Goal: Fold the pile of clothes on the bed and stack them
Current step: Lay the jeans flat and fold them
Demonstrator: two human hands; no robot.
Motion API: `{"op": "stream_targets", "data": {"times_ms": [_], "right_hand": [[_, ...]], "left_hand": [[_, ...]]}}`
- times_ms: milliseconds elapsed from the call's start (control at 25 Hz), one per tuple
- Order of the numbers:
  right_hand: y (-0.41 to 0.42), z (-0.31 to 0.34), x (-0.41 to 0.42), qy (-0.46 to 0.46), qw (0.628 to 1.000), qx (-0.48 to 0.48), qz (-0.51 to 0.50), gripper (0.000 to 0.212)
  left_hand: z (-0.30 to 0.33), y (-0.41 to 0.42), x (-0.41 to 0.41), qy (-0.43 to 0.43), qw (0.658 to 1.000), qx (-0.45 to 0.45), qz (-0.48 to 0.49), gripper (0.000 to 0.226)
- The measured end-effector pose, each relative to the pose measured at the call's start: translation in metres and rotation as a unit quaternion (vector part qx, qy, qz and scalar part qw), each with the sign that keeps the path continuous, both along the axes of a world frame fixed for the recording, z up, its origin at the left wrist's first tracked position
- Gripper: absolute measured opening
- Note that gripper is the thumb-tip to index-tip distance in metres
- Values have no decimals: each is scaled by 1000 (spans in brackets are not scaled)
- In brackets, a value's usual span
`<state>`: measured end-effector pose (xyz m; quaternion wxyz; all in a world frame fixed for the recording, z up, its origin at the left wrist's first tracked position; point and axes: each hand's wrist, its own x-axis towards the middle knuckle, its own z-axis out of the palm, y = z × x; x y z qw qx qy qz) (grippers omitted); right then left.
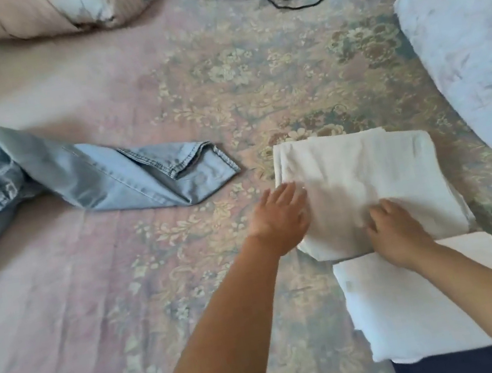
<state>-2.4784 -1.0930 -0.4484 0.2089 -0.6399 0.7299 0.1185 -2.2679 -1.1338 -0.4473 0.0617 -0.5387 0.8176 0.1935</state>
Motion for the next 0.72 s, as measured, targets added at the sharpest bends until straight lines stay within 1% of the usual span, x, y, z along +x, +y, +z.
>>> {"op": "stream_targets", "data": {"times_ms": [80,160,200,240,320,360,400,480,520,560,640,680,720], "right_hand": [[14,7,43,10,995,-60,82,42],[22,-2,99,-11,977,-125,172,38],[23,-11,127,-16,968,-148,202,34],[23,-18,157,-9,962,-148,229,37],[27,-38,240,-45,944,-149,292,51],[28,-50,278,-66,933,-157,317,53],[30,-63,310,-89,921,-176,337,53],[25,-79,370,-109,898,-202,375,52],[16,-81,397,-113,893,-218,376,51],[7,-81,422,-118,897,-235,356,51],[-18,-74,474,-154,897,-264,320,55],[-32,-66,502,-170,880,-285,340,58],[-47,-57,530,-180,850,-314,384,66]], "left_hand": [[-5,42,99,-19,996,-60,70,56],[-25,98,214,-74,983,-108,132,60],[-34,125,267,-90,976,-99,173,60],[-43,150,309,-104,967,-83,217,62],[-59,200,374,-118,941,-74,309,69],[-68,215,390,-117,935,-83,324,69],[-77,222,398,-107,934,-99,325,68],[-84,226,402,-87,938,-99,322,64],[-84,223,403,-78,937,-107,324,63],[-86,223,402,-67,935,-119,327,63],[-92,229,401,-53,931,-138,332,64],[-94,230,402,-44,928,-153,337,65],[-94,228,403,-36,924,-164,342,66]]}}
